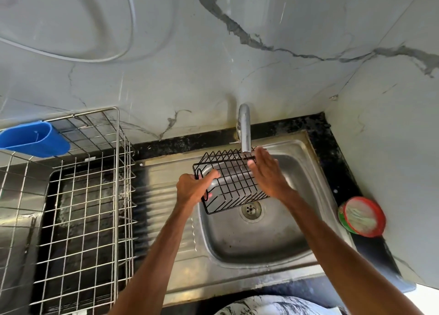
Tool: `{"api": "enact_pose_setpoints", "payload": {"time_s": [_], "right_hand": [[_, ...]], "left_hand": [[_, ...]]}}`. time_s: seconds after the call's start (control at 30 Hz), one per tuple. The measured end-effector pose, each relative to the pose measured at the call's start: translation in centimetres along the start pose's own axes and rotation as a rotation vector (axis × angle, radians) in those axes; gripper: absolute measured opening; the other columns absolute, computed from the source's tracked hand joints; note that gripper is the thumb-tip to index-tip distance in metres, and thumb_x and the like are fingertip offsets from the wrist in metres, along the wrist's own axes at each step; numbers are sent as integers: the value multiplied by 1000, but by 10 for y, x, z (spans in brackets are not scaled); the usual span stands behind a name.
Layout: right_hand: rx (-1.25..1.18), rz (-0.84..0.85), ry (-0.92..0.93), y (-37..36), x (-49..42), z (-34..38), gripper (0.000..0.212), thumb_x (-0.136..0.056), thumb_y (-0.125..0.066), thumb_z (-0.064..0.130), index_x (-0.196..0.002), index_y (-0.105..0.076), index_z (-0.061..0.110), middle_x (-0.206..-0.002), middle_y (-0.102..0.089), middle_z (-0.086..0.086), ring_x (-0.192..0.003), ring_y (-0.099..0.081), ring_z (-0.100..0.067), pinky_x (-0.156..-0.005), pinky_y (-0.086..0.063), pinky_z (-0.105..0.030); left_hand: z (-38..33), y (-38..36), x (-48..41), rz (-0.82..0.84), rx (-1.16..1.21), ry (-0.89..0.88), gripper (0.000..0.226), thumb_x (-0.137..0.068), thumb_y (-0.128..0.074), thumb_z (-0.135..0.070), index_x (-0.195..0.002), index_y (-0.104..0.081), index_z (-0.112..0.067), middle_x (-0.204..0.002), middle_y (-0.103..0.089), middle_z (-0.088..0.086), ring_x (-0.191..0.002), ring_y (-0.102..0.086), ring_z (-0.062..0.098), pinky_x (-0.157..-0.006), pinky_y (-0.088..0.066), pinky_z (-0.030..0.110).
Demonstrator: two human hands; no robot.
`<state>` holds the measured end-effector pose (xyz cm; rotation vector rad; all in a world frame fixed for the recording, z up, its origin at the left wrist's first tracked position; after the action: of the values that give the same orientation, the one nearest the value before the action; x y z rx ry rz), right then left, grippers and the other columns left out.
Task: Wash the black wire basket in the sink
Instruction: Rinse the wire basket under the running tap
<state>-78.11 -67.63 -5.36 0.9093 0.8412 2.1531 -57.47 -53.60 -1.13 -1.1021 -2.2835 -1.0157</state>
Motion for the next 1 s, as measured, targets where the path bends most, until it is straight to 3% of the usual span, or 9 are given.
{"api": "enact_pose_setpoints", "payload": {"time_s": [0.1,0.17,0.3,0.4,0.47,0.7,0.83,0.9,1.0], "right_hand": [[-21,56,-198,6,-13,-24,84,-96,-5,69,-159,15,17,-166,23,-8,-154,18,-27,-124,5,-56],[17,41,-183,2,-14,-8,91,-93,0,74,-159,16,14,-164,27,-9,-151,24,-28,-120,13,-58],[31,34,108,-13,-1,66,82,-97,2,69,-160,12,18,-167,20,-3,-153,20,-24,-119,18,-58],[44,70,373,-22,15,105,71,-100,2,62,-159,15,25,-167,20,6,-153,19,-12,-123,15,-47],[107,36,429,-19,16,101,68,-102,1,58,-159,14,24,-167,19,5,-154,17,-11,-124,13,-42],[78,-66,-13,20,-3,-9,76,-99,-4,60,-158,21,19,-164,30,-1,-152,24,-18,-125,3,-56],[135,-252,40,23,0,11,76,-102,-6,59,-160,15,14,-166,26,-4,-154,21,-23,-123,10,-57],[202,-300,113,15,5,36,74,-104,-9,53,-161,7,10,-167,20,-10,-155,17,-26,-123,11,-56],[223,-280,160,-12,17,66,68,-108,-16,50,-159,-12,5,-167,-7,-20,-156,5,-28,-125,2,-55]], "left_hand": [[4,3,1,-19,15,-1,64,-65,-93,-51,-93,-75,4,-91,-79,17,-59,-77,24,-66,-66,51],[4,2,1,-18,37,2,63,-65,-93,-50,-92,-76,4,-90,-79,17,-59,-77,24,-66,-66,51],[2,-1,-2,-17,75,13,65,-63,-93,-52,-87,-74,5,-86,-79,15,-59,-77,26,-66,-65,53],[-1,-2,-10,-7,103,24,59,-71,-91,-53,-79,-70,1,-81,-79,17,-58,-76,29,-69,-65,55],[-4,-2,-14,18,105,35,61,-70,-91,-53,-83,-72,4,-79,-79,14,-59,-76,29,-68,-65,54],[-43,-24,-28,155,4,-116,59,-65,-93,-49,-92,-76,1,-85,-80,13,-68,-79,25,-74,-66,49],[-66,-43,-39,211,-14,-215,66,-62,-91,-53,-98,-76,1,-93,-79,18,-75,-79,29,-72,-66,50],[-68,-52,-42,249,-17,-228,53,-68,-91,-47,-94,-77,-2,-88,-79,16,-73,-79,27,-73,-67,45],[-65,-59,-50,248,-52,-304,48,-73,-87,-45,-84,-74,-1,-70,-71,6,-61,-66,15,-70,-64,37]]}}
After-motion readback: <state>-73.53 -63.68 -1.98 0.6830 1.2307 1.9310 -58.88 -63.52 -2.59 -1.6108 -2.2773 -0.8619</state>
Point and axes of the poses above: each hand's wrist, its own x-axis away from the middle knuckle, its own y-axis out of the back of the hand, z = x × y, the point moved 5 cm from there along -x, towards the middle knuckle
